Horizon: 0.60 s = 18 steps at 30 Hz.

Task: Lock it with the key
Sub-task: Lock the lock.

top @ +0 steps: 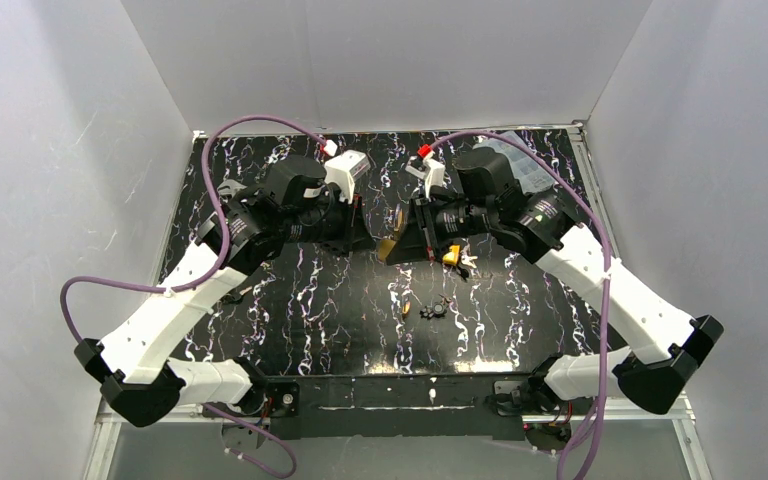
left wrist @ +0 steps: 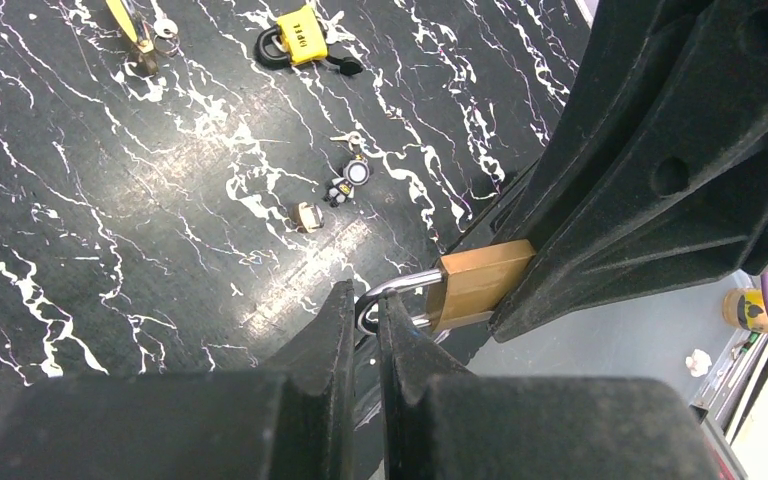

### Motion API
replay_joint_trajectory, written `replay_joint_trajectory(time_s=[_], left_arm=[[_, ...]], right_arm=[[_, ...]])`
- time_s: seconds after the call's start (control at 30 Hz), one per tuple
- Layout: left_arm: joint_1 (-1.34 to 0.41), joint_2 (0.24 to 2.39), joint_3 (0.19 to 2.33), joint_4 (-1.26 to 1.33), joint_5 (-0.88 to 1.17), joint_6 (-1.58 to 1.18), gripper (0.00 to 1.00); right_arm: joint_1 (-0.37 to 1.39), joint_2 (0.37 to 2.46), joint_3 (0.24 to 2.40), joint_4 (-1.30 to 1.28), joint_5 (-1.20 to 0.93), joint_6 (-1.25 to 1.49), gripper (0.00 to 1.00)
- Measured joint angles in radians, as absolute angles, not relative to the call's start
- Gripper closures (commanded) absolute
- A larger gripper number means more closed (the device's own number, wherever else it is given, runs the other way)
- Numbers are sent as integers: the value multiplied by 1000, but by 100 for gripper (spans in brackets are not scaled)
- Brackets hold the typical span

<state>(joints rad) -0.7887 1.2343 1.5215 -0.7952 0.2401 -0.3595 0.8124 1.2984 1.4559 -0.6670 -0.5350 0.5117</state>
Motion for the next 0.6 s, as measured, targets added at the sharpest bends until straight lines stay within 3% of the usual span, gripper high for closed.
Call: replay_joint_trajectory(time_s=[0.6], left_arm=[[-789, 1221, 1522, -788, 188, -405, 100]], right_arm=[[795, 1383, 1541, -705, -591, 512, 99]])
